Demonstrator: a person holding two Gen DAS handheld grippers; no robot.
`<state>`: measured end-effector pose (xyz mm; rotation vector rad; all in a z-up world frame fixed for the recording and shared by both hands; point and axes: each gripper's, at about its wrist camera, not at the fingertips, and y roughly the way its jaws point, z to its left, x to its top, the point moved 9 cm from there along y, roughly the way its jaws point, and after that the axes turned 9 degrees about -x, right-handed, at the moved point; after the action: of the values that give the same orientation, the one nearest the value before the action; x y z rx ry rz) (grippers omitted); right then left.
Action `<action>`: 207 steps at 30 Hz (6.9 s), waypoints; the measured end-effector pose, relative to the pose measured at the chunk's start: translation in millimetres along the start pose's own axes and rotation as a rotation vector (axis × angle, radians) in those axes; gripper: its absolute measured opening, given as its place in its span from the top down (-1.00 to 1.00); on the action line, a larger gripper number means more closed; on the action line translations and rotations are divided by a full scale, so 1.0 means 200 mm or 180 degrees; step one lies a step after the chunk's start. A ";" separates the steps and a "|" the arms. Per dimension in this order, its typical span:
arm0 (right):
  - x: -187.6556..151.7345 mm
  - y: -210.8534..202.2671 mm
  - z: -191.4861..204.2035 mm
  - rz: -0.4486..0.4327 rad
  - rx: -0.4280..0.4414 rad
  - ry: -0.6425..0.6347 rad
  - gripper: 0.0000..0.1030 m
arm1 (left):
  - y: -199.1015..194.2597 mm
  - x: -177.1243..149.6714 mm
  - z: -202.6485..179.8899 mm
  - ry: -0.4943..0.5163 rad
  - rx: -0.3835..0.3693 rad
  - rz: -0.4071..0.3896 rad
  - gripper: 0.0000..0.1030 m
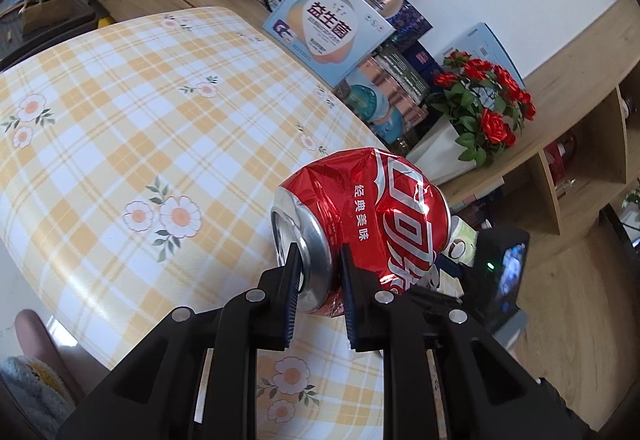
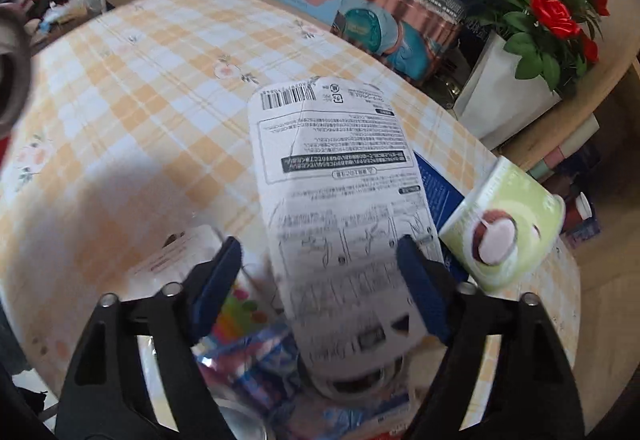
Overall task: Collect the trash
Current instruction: 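Lift the white leaflet off the pile with the right tool, then drop the leaflet into the brown bin with the right tool while the left tool carries the can over it, then open the left tool over the brown bin to drop the red can, then move the left tool to the green-and-white paper cup and grasp it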
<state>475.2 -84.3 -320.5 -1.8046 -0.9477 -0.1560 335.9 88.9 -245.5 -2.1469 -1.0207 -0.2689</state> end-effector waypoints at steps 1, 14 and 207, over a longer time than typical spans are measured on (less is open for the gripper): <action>0.01 0.03 -0.01 0.0080 -0.0009 0.0063 -0.24 | -0.01 0.00 0.02 -0.0024 0.0005 -0.0009 0.64; 0.11 -0.32 -0.13 -0.0398 0.0264 0.0366 0.70 | -0.14 0.00 0.06 0.0002 -0.0039 -0.0098 0.64; -1.23 -0.50 -0.53 0.0084 0.0278 0.2084 -0.89 | 0.55 -0.47 -0.63 0.2016 -0.0050 0.0892 -0.81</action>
<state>274.8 -289.4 -325.0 -1.5296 -0.4525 -0.6350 370.4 -100.1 -257.7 -1.9814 -0.3529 -0.7588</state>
